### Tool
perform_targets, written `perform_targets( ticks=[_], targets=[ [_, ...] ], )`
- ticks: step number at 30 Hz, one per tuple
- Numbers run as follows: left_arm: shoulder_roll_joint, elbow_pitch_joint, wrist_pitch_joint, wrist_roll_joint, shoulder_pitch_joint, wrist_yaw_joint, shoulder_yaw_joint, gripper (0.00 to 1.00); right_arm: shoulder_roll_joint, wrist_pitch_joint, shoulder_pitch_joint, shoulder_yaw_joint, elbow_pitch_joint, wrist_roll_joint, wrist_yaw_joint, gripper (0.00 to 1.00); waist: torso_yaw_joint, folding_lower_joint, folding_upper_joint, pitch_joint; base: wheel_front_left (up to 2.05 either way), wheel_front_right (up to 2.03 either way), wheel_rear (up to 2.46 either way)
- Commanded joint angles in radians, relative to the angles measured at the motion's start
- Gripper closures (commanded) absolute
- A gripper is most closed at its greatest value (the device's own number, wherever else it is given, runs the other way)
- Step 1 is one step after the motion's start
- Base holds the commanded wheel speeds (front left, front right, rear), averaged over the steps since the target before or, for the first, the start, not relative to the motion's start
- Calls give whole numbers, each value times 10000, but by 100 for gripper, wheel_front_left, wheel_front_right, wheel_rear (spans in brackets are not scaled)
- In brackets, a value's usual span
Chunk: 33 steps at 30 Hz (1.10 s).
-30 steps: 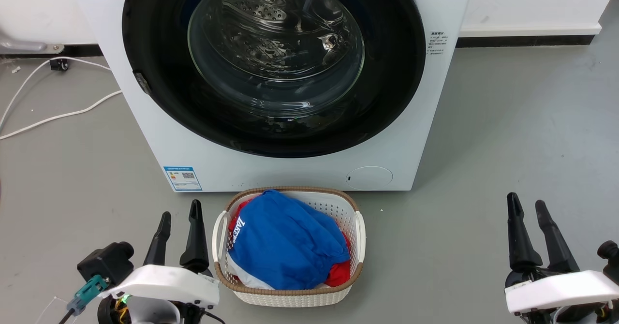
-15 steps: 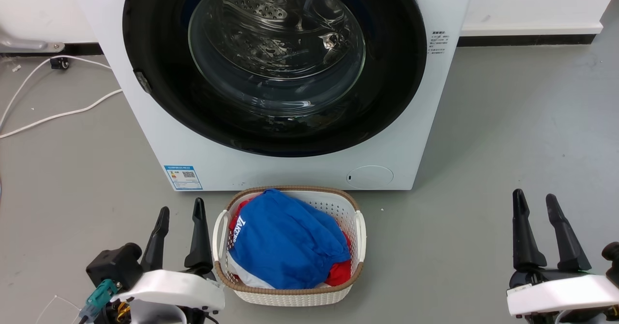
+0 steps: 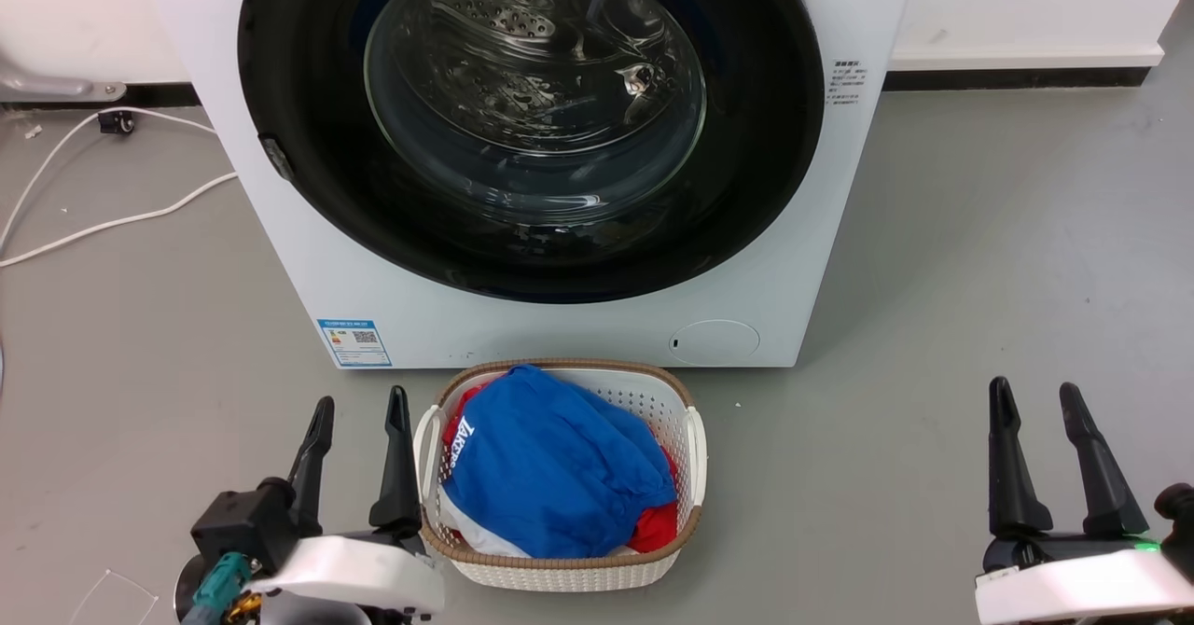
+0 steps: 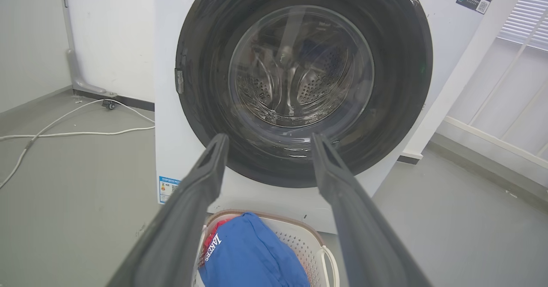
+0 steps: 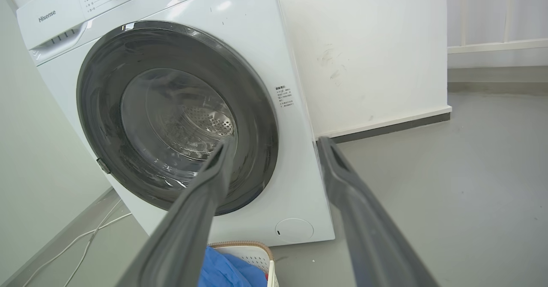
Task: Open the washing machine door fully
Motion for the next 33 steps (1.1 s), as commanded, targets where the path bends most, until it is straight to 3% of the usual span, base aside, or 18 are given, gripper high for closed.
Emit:
perform_targets(
  ticks=[1, 33],
  targets=[
    [-38, -42, -93, 262, 58, -69, -1, 0, -42, -108, 59, 13, -130, -226, 21, 0, 2, 0, 0, -7, 0, 0, 0],
    [-316, 369, -708, 2517, 367, -430, 284, 0, -50, -732, 494, 16, -152, -1850, 23, 0, 17, 0, 0, 1, 0, 0, 0]
  ],
)
